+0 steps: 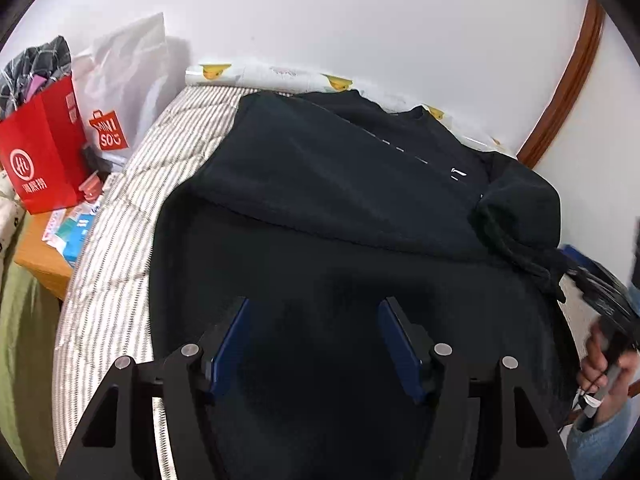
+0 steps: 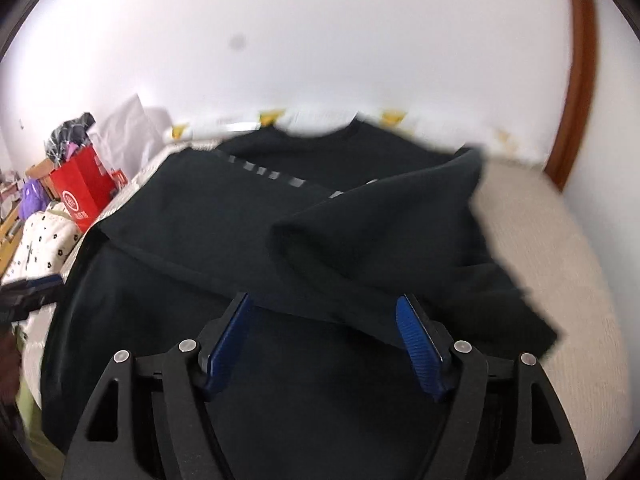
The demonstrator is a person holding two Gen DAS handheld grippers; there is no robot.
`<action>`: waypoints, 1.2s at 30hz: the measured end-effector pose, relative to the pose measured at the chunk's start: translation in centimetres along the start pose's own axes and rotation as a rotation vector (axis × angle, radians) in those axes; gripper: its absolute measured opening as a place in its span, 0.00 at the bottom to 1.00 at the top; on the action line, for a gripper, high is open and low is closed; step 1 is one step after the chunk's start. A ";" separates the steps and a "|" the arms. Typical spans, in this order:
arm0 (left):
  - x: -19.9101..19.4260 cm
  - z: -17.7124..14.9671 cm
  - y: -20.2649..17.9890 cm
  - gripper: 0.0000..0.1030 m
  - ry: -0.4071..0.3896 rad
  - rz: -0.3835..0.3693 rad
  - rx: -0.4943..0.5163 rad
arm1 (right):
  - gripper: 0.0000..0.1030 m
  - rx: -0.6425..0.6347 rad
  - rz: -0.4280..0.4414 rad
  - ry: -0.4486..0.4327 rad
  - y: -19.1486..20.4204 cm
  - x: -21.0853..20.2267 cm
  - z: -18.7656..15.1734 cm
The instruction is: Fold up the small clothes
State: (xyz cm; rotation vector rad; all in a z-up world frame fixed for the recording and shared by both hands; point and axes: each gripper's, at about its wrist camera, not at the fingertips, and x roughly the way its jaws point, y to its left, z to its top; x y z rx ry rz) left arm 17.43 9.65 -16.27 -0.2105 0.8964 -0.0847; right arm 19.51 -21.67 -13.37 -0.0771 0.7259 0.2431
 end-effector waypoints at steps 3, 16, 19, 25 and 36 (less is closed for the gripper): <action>0.6 0.0 -0.2 0.61 0.011 -0.016 -0.021 | 0.71 0.094 -0.113 -0.020 -5.5 -1.2 -1.0; 1.0 -0.3 -0.9 0.61 0.028 -0.004 -0.023 | 0.53 0.459 0.068 0.150 -15.3 6.1 -4.6; 0.6 -0.2 -0.1 0.61 0.017 -0.001 -0.039 | 0.24 0.410 0.037 0.128 -13.7 5.9 -3.4; -0.1 -0.2 1.7 0.61 0.004 -0.025 -0.063 | 0.22 0.202 -0.123 -0.007 -8.6 0.5 0.5; -1.0 -1.0 5.2 0.61 -0.036 -0.049 -0.120 | 0.19 0.121 0.141 -0.085 3.9 -0.8 8.9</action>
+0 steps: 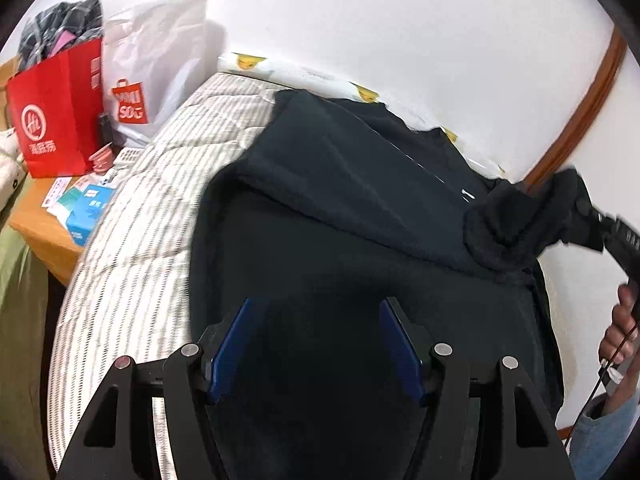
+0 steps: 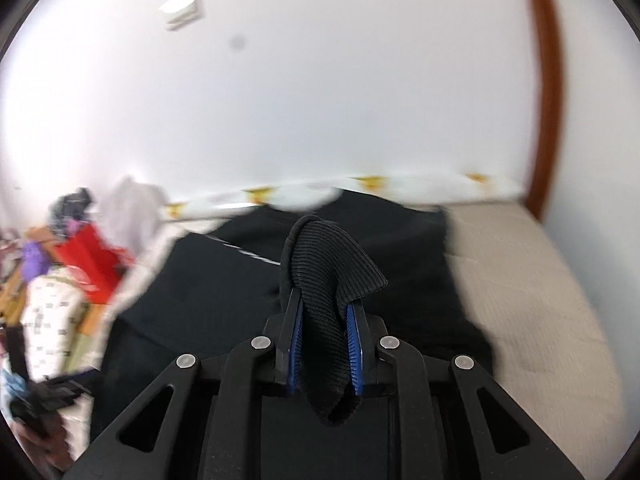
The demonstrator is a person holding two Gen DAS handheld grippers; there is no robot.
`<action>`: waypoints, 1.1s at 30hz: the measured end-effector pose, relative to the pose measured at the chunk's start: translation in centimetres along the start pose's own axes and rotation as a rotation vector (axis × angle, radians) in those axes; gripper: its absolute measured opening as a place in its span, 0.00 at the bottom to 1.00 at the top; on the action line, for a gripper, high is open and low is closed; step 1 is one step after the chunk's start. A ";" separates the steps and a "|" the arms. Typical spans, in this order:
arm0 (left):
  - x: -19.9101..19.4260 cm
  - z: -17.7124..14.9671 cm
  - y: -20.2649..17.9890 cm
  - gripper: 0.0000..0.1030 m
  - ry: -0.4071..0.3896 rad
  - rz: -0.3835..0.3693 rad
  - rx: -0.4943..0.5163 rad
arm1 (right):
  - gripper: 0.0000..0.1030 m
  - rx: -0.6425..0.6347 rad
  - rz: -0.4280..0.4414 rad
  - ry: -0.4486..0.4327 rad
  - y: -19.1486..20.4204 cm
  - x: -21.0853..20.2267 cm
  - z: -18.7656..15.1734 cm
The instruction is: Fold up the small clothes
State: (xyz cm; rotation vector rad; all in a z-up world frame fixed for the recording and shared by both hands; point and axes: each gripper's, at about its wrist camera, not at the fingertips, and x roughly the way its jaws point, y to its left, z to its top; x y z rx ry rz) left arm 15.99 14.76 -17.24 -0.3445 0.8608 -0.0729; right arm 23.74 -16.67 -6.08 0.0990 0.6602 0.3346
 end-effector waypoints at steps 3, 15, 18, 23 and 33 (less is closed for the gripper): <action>-0.4 0.1 1.3 0.61 -0.007 0.020 -0.017 | 0.19 -0.030 0.078 0.005 5.2 2.7 1.4; -0.4 1.1 3.3 0.62 -0.009 0.059 -0.014 | 0.35 -0.113 0.167 0.142 15.3 14.9 0.5; 0.2 1.5 2.5 0.62 -0.011 0.045 0.021 | 0.63 -0.126 0.155 0.108 13.1 13.2 0.5; 2.1 3.5 0.2 0.62 -0.003 0.021 0.071 | 0.66 -0.204 -0.020 0.091 6.8 9.7 -0.8; 6.9 8.4 -1.6 0.61 -0.049 -0.008 0.063 | 0.65 -0.337 -0.345 0.217 -5.0 9.5 -6.7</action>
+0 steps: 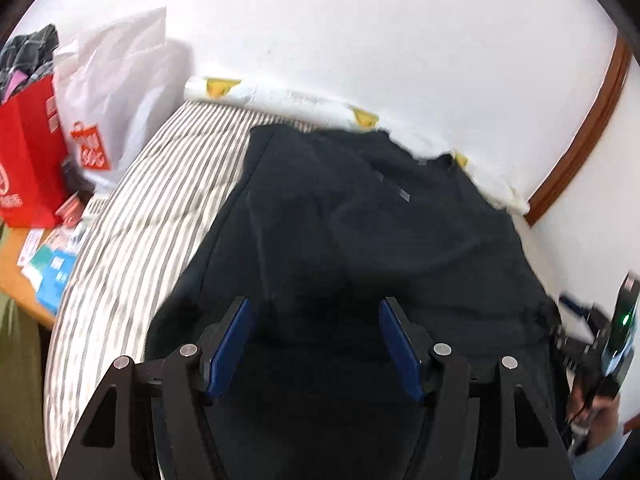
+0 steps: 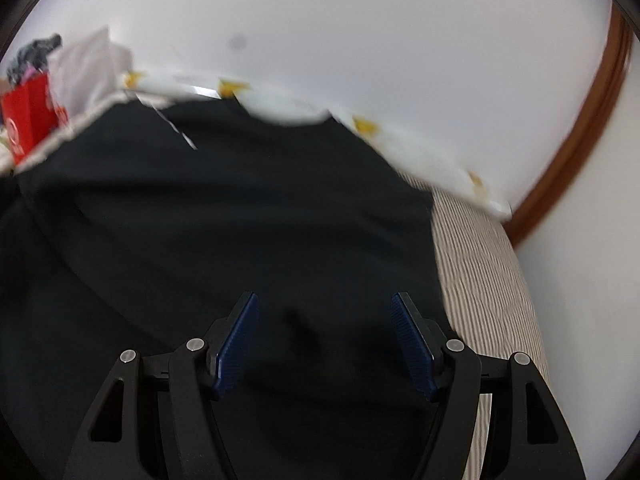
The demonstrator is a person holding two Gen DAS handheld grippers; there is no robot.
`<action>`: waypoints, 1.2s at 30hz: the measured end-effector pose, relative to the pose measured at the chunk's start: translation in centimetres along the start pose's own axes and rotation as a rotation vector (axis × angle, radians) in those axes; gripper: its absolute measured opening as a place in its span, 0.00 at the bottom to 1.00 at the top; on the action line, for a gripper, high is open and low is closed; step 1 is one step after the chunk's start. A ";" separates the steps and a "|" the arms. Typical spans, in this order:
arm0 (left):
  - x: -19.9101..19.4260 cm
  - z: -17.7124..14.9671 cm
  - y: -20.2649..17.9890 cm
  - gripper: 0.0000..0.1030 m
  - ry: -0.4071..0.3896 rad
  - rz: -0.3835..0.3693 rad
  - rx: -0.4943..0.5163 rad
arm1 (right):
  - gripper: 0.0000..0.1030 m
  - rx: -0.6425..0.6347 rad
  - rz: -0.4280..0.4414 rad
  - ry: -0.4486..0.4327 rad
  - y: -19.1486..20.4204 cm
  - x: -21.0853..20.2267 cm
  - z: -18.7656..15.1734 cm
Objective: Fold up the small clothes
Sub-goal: 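Close the left tool on the side edge of the sweatshirt body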
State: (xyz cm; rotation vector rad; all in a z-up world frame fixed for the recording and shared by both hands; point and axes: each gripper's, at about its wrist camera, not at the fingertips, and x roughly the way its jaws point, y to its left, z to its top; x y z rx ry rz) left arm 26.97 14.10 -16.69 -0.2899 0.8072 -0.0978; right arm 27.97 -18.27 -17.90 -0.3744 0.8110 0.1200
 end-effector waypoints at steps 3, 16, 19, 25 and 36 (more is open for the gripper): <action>1.7 1.0 0.3 0.53 0.015 0.049 -0.002 | 0.65 0.045 0.026 0.023 -1.6 1.1 -1.4; 5.7 2.7 0.9 0.11 0.078 0.063 -0.009 | 0.35 -0.093 -0.056 -0.027 1.4 4.3 -0.8; 4.8 3.4 1.1 0.07 0.047 0.053 -0.003 | 0.05 -0.093 -0.040 -0.058 1.1 3.3 -0.4; 1.9 4.8 3.2 0.07 -0.031 0.005 -0.060 | 0.06 -0.062 0.028 -0.136 -0.4 -0.3 -1.1; 3.0 2.1 3.2 0.10 0.061 0.040 -0.035 | 0.48 0.192 0.091 -0.092 -6.2 -0.3 -3.1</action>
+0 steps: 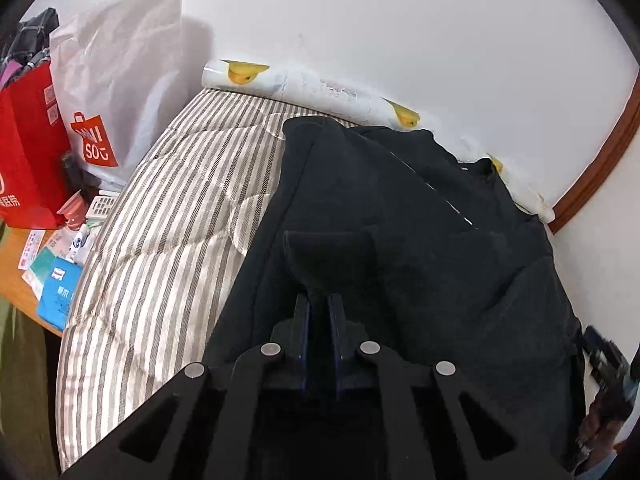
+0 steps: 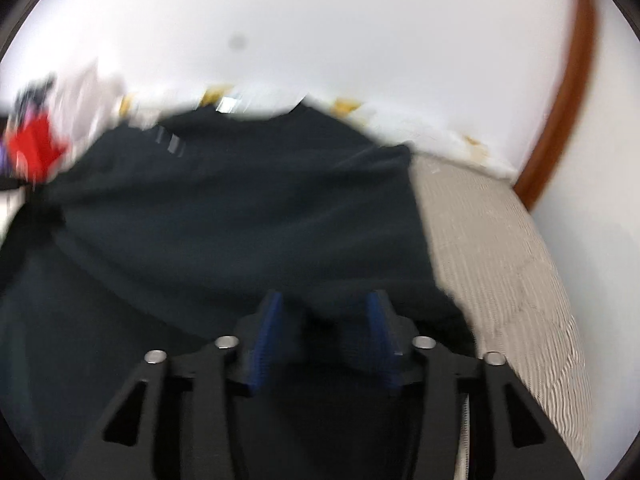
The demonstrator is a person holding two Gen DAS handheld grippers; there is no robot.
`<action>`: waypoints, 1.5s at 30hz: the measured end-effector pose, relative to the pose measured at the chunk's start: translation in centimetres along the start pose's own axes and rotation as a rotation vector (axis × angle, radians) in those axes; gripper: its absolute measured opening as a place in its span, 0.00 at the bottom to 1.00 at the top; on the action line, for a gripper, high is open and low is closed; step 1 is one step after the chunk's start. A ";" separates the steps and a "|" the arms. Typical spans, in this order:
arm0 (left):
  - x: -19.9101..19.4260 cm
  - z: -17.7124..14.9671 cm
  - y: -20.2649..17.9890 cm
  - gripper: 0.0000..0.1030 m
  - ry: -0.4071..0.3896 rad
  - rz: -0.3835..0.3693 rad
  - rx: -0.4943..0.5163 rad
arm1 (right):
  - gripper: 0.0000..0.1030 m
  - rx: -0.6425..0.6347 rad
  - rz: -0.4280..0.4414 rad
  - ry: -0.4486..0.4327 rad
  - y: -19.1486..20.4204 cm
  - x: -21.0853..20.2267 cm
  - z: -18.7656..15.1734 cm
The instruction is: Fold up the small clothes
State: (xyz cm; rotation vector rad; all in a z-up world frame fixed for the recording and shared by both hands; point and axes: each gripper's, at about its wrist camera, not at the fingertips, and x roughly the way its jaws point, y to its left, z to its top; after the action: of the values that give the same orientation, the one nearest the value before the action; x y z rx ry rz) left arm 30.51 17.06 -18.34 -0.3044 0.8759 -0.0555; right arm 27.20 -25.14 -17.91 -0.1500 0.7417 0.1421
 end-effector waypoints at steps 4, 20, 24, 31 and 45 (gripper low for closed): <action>-0.8 -0.8 -0.5 0.11 0.009 0.034 0.028 | 0.48 0.057 -0.094 0.056 -2.7 3.1 0.0; -6.9 -6.7 -2.3 0.21 -0.024 0.074 0.092 | 0.51 0.251 -0.133 0.134 -6.8 -3.3 -4.7; -8.7 -8.9 -2.3 0.20 -0.035 0.068 0.074 | 0.51 0.198 -0.165 0.082 -6.1 -6.7 -6.5; -11.6 -13.0 -2.6 0.21 -0.047 0.088 0.083 | 0.51 0.226 -0.167 0.090 -6.4 -10.4 -9.8; -14.0 -19.2 -1.0 0.43 -0.019 0.089 0.065 | 0.45 0.271 -0.039 0.144 -6.1 -13.2 -15.2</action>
State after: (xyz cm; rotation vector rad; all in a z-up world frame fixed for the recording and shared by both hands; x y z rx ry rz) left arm 6.93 13.86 -19.13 -0.2042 0.8657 0.0018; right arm 8.66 -34.94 -19.51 0.0847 0.8936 -0.0072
